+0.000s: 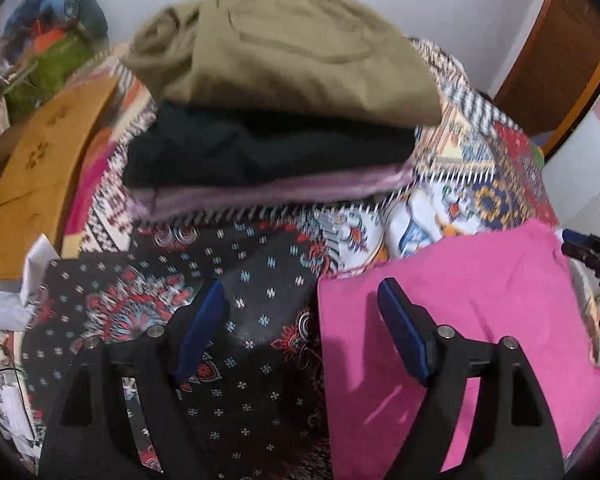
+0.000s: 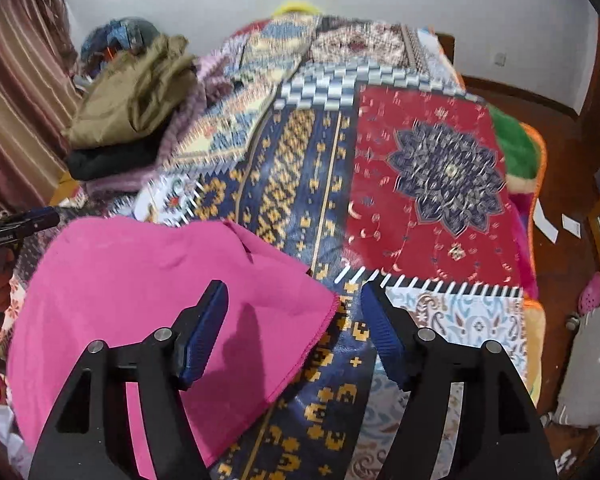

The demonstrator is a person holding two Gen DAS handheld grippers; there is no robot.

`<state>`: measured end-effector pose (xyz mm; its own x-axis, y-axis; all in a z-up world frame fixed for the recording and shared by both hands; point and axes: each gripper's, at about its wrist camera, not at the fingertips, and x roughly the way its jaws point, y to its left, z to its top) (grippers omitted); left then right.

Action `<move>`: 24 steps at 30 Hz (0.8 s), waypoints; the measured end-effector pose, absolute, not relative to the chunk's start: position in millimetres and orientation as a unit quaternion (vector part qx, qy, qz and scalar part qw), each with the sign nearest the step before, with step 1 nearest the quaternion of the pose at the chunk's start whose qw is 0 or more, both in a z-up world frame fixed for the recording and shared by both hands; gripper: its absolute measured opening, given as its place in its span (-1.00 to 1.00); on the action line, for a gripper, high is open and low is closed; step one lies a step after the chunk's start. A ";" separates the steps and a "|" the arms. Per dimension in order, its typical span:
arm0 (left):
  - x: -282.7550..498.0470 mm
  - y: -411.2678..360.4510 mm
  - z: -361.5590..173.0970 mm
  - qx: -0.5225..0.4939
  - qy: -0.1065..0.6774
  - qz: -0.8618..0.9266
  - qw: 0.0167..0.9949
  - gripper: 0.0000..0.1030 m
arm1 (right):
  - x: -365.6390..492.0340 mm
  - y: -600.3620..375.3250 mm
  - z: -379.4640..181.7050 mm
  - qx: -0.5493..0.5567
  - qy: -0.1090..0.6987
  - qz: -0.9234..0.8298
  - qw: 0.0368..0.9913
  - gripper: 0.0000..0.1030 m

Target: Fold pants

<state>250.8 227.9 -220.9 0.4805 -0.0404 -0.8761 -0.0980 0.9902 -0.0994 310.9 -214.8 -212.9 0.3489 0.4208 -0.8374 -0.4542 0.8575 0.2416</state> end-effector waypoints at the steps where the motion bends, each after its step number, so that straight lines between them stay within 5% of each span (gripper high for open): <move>1: 251.6 226.3 -227.0 -0.064 0.515 0.014 0.854 0.54 | 313.0 -213.7 -219.2 -0.013 0.513 0.267 0.816 0.27; 6: 253.9 224.1 -244.7 -0.073 0.520 0.003 0.851 0.54 | 309.4 -211.3 -234.8 -0.004 0.517 0.284 0.808 0.25; 8: 254.9 229.4 -248.4 -0.099 0.521 -0.005 0.848 0.54 | 308.5 -210.1 -234.2 0.003 0.515 0.300 0.803 -0.08; 10: 253.1 231.7 -250.0 -0.112 0.516 -0.013 0.849 0.49 | 309.0 -207.9 -234.1 0.008 0.517 0.311 0.798 -0.63; 16: 245.9 213.0 -252.0 -0.111 0.525 -0.042 0.843 -0.64 | 310.1 -197.9 -227.4 -0.033 0.489 0.295 0.820 -0.84; 24: 228.2 177.3 -256.8 -0.073 0.537 -0.015 0.840 -0.98 | 346.0 -192.5 -226.5 -0.048 0.477 0.283 0.831 -0.86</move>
